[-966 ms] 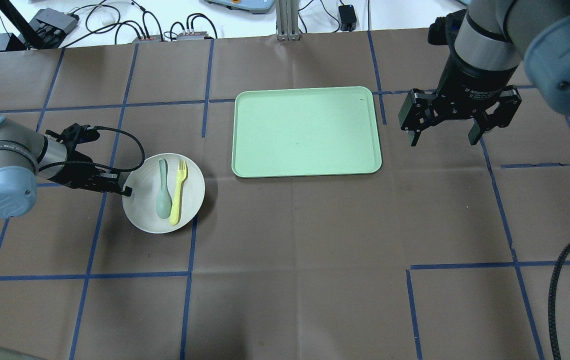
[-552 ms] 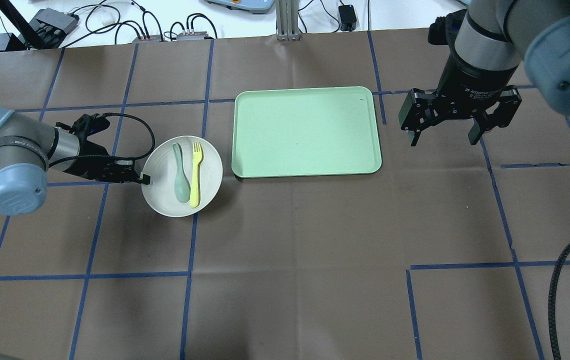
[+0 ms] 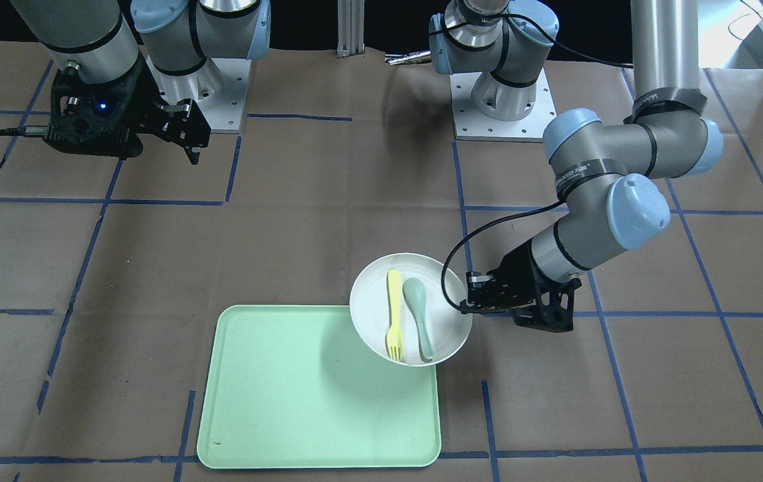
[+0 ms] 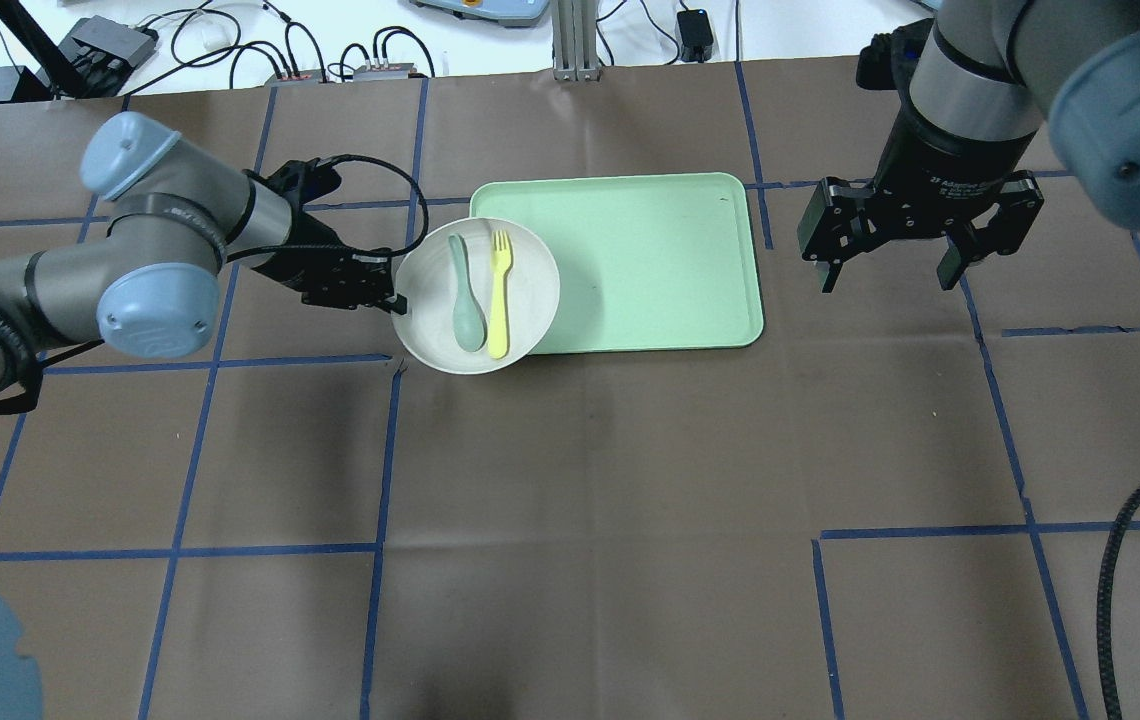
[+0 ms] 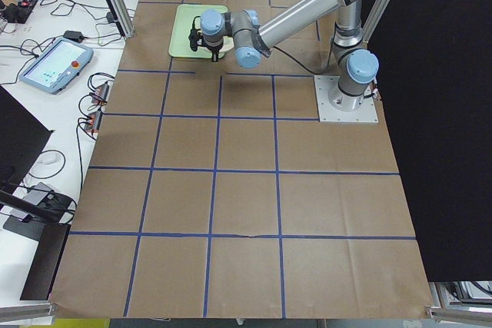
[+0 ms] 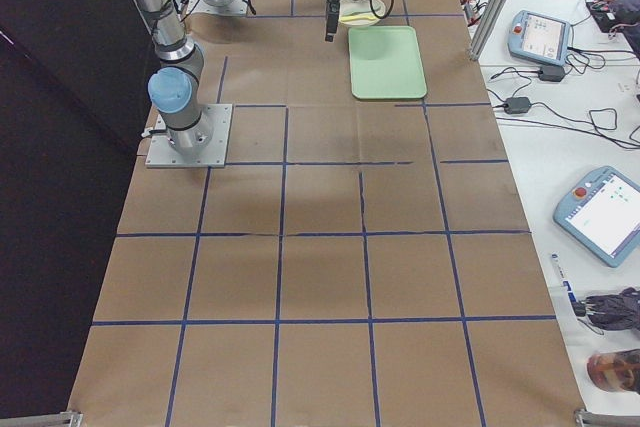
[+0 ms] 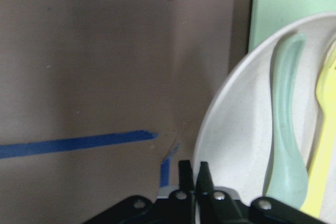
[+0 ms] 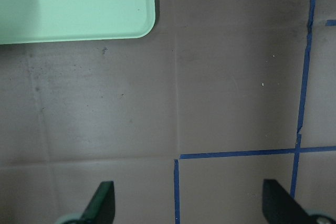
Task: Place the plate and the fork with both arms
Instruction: 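Carry the plate with the left gripper onto the green tray, then release the plate and raise the left gripper away from the tray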
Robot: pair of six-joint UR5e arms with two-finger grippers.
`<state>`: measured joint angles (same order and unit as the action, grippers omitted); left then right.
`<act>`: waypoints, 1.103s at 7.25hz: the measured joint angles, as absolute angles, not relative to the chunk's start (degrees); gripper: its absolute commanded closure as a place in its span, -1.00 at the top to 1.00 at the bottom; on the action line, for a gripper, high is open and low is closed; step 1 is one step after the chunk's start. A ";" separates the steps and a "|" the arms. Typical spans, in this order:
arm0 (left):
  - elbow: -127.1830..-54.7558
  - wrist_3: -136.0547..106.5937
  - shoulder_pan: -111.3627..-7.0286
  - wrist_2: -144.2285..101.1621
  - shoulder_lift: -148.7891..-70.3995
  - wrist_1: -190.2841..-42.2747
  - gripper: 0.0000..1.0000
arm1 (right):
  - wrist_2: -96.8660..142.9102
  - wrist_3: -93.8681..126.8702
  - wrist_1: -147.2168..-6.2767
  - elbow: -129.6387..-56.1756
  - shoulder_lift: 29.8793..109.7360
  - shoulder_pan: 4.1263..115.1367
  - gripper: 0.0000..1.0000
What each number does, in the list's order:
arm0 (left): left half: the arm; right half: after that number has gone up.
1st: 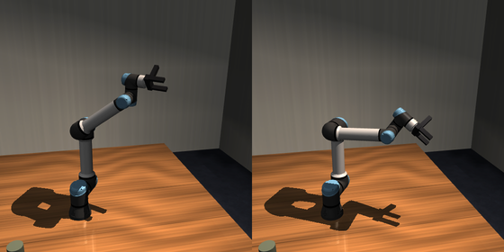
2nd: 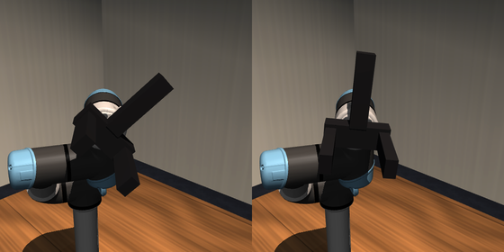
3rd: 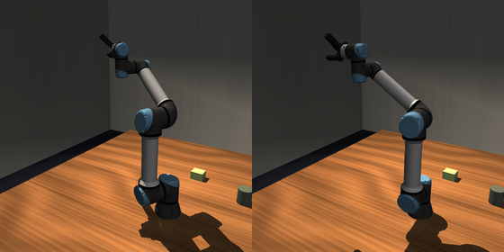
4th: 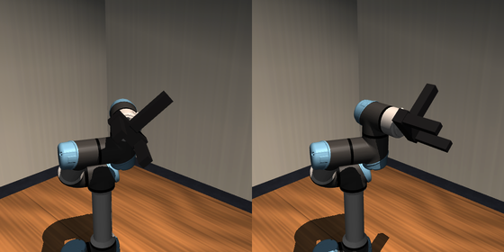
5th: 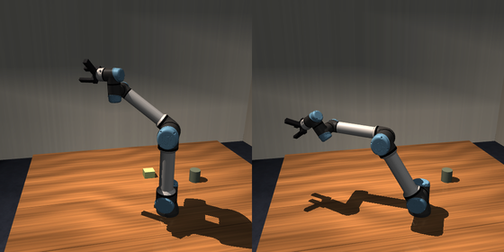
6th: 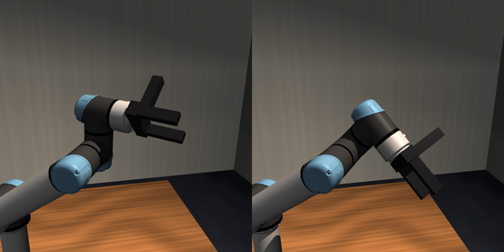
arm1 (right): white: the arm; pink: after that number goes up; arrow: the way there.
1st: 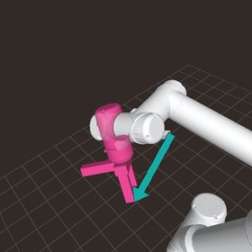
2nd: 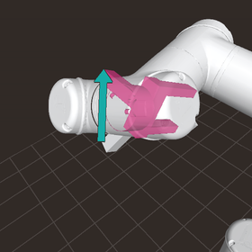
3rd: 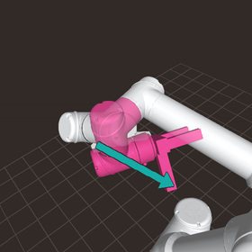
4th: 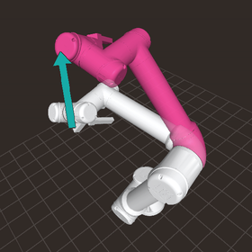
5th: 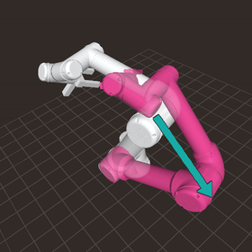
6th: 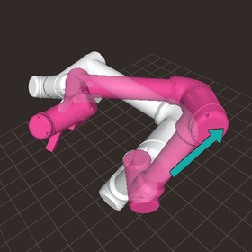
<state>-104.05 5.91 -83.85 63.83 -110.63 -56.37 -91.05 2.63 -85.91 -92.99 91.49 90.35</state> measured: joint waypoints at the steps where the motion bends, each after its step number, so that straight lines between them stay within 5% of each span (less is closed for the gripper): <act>1: -98.64 3.35 -87.55 64.90 -114.65 -56.36 -0.94 | -91.05 2.65 -85.89 -92.99 91.49 90.35 1.00; 5: -84.60 -2.36 -94.87 68.66 -127.90 -55.72 -0.88 | -90.99 2.68 -85.88 -92.99 91.49 90.37 1.00; 6: -82.79 -2.94 -95.15 68.66 -129.28 -55.50 -0.56 | -90.99 2.71 -85.91 -92.99 91.49 90.38 1.00; 8: -81.50 -3.35 -95.47 68.76 -130.42 -55.62 -0.25 | -90.99 2.67 -85.88 -92.99 91.49 90.37 1.00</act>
